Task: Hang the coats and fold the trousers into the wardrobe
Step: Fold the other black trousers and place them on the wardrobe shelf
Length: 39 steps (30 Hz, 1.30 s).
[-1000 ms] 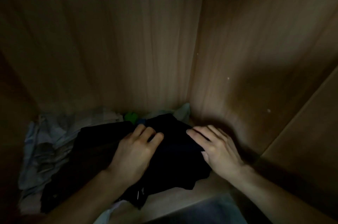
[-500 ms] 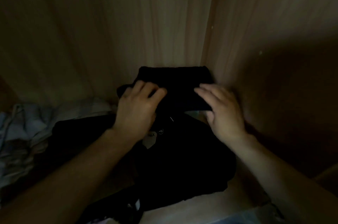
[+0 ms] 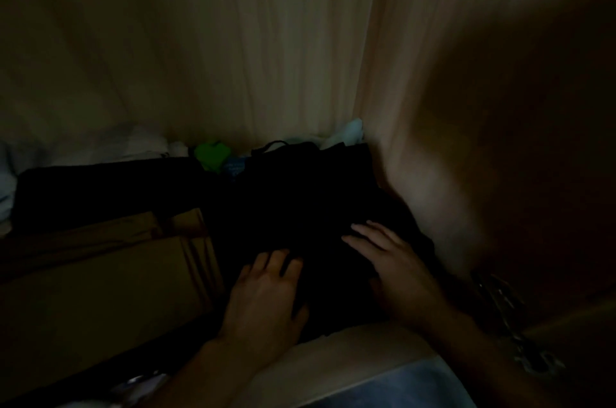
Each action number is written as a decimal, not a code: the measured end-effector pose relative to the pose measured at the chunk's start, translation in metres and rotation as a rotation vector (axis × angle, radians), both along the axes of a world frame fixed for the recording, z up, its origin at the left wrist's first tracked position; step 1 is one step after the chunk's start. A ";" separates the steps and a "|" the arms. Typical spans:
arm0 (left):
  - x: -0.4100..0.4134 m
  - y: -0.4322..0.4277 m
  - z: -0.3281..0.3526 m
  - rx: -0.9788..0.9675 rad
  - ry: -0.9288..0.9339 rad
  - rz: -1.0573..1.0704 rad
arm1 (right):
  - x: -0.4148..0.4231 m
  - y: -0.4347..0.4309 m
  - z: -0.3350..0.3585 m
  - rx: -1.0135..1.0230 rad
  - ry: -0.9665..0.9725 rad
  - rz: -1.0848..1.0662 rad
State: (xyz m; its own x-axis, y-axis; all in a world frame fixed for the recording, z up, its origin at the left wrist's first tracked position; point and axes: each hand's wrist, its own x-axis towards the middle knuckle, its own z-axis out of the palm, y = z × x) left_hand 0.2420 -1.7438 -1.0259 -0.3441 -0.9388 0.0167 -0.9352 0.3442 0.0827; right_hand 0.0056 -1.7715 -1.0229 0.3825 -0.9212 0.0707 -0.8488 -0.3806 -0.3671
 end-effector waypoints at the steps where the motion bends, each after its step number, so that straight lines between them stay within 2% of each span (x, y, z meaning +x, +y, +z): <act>1: -0.001 0.000 0.006 0.042 0.043 0.018 | -0.003 -0.001 0.006 0.069 0.048 0.031; 3: -0.005 -0.003 0.016 0.056 0.185 0.058 | -0.004 -0.003 0.017 0.131 0.077 0.044; 6: -0.013 -0.016 0.025 -0.112 0.346 0.077 | 0.011 -0.010 0.031 -0.077 -0.054 -0.015; 8: -0.018 -0.029 0.025 -0.189 0.299 0.111 | 0.024 -0.021 0.033 -0.157 -0.043 -0.030; 10: -0.024 -0.043 0.020 -0.224 0.224 0.131 | 0.034 -0.035 0.030 -0.116 0.015 -0.046; 17: -0.037 -0.095 -0.007 -0.103 0.039 0.221 | 0.043 -0.079 0.003 -0.025 0.155 -0.130; 24: -0.044 -0.128 -0.032 -0.068 0.154 0.263 | 0.045 -0.105 -0.017 0.051 0.175 -0.162; 33: -0.044 -0.127 -0.026 0.006 0.122 0.266 | 0.043 -0.103 -0.022 -0.004 0.121 -0.179; 39: -0.046 -0.112 0.005 0.181 0.036 0.239 | 0.053 -0.078 -0.014 -0.013 0.151 -0.214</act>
State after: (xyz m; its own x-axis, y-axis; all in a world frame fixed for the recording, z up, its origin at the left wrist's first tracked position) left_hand 0.1964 -1.8560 -1.0205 -0.1155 -0.9818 -0.1506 -0.9833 0.0915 0.1571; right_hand 0.0583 -1.8492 -1.0366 0.1859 -0.9818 0.0399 -0.9554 -0.1901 -0.2259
